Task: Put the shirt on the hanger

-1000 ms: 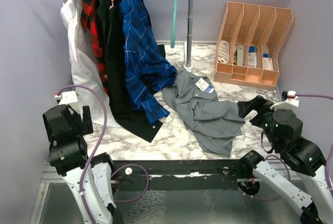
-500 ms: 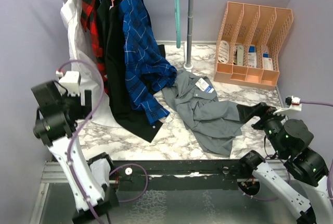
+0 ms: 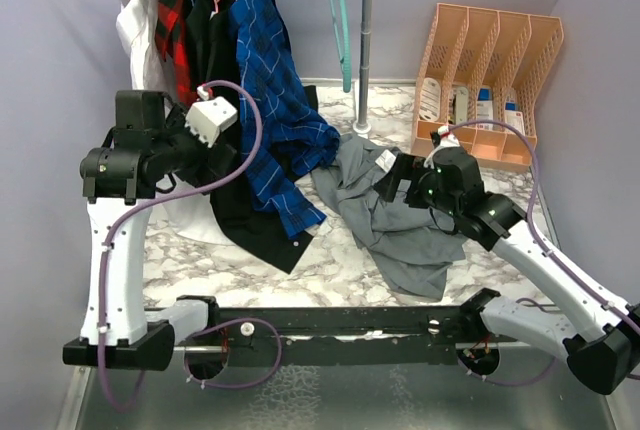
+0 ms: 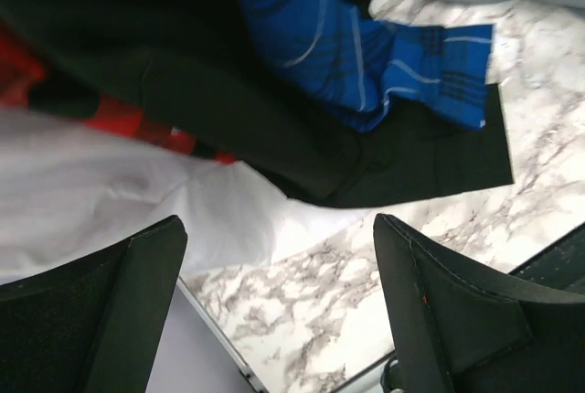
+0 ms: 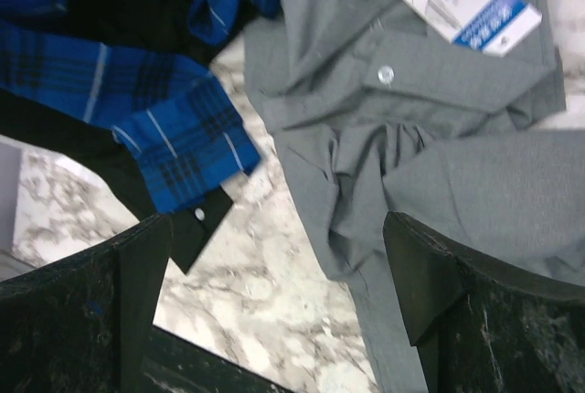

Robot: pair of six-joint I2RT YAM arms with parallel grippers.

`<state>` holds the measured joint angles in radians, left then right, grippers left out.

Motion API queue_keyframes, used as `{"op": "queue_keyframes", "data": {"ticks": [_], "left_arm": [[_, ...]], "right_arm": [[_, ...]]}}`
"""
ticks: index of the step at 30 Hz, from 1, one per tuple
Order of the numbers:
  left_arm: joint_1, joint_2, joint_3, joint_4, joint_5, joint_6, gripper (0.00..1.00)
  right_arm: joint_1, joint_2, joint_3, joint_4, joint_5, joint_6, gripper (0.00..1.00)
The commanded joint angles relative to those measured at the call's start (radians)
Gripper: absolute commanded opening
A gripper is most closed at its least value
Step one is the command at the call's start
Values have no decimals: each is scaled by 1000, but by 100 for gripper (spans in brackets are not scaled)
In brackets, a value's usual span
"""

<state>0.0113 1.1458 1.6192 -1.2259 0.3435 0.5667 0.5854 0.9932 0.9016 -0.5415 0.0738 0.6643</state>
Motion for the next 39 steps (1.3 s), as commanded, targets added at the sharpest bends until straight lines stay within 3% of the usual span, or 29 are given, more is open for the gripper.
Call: {"op": "queue_keyframes", "data": {"ticks": [1,5,7,9,15,22,24,27,31,34,39], "left_arm": [[-164,40,120,-94,-31,19,86],[-455,84,105,-48,-146,-94,85],[-632,89,39,56,-284,-154,85],[-741,98,-38,162,-339,-187,85],[-749,156,-169,529,-295,-277,86],[-664,345,-189,686,60,-402,85],[-612,424,-162,699,186,-440,84],[-596,498,-145,753,254,-466,83],[-613,622,-115,807,276,-497,83],[-617,700,-82,847,291,-530,83],[-625,805,24,861,309,-526,83]], "right_arm": [[3,-4,63,147,115,3,100],[4,49,89,89,244,-12,100],[4,59,95,58,278,15,100],[3,51,86,58,280,32,100],[3,-91,27,70,298,33,100],[3,-230,-14,-39,364,-6,100],[4,-212,-4,-87,382,-6,100],[4,-172,-1,-141,384,36,100],[3,-146,-39,-25,300,61,100],[-11,-86,-37,17,326,85,100],[-223,52,-71,85,124,108,100]]}}
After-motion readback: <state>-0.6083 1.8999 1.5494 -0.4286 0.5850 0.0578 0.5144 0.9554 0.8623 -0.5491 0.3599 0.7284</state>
